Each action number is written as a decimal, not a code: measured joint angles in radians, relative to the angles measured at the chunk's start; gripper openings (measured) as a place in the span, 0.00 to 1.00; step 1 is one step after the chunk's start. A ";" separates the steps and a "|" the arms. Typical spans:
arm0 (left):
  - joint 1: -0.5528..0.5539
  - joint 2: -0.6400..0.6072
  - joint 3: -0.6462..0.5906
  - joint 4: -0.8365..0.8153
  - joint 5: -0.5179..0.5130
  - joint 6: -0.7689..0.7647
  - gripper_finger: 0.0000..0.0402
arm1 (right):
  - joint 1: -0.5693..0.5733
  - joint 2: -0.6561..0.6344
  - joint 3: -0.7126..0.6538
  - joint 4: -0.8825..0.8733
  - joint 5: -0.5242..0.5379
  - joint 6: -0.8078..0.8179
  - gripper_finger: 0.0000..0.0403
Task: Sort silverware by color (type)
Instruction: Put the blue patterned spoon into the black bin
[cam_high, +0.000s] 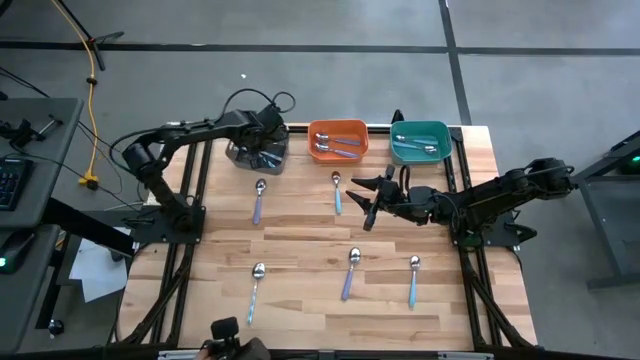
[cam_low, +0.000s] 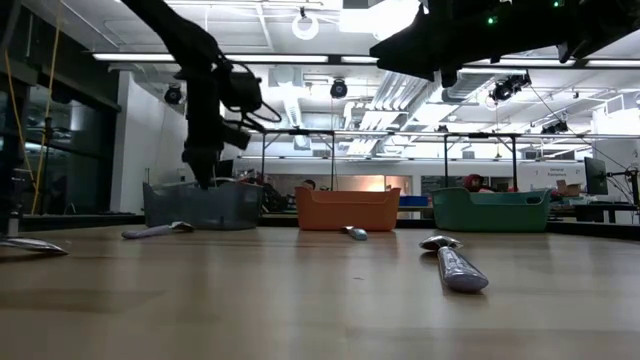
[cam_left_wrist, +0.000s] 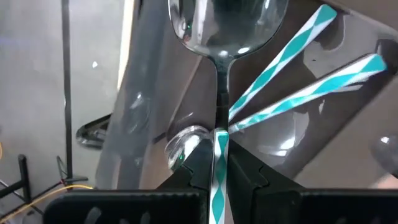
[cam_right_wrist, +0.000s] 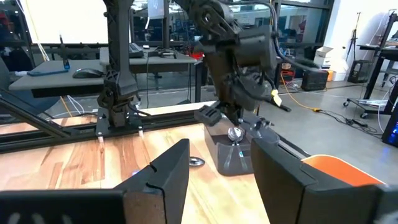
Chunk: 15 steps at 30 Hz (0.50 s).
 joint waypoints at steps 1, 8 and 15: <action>0.002 0.017 0.000 0.009 0.001 0.010 0.04 | 0.000 0.000 0.000 0.000 0.000 0.000 0.39; 0.022 0.130 0.000 0.084 -0.031 0.088 0.04 | 0.000 0.000 0.000 0.000 0.000 0.000 0.39; 0.071 0.199 0.044 0.140 -0.060 0.132 0.04 | 0.000 0.000 0.000 0.000 0.001 -0.008 0.39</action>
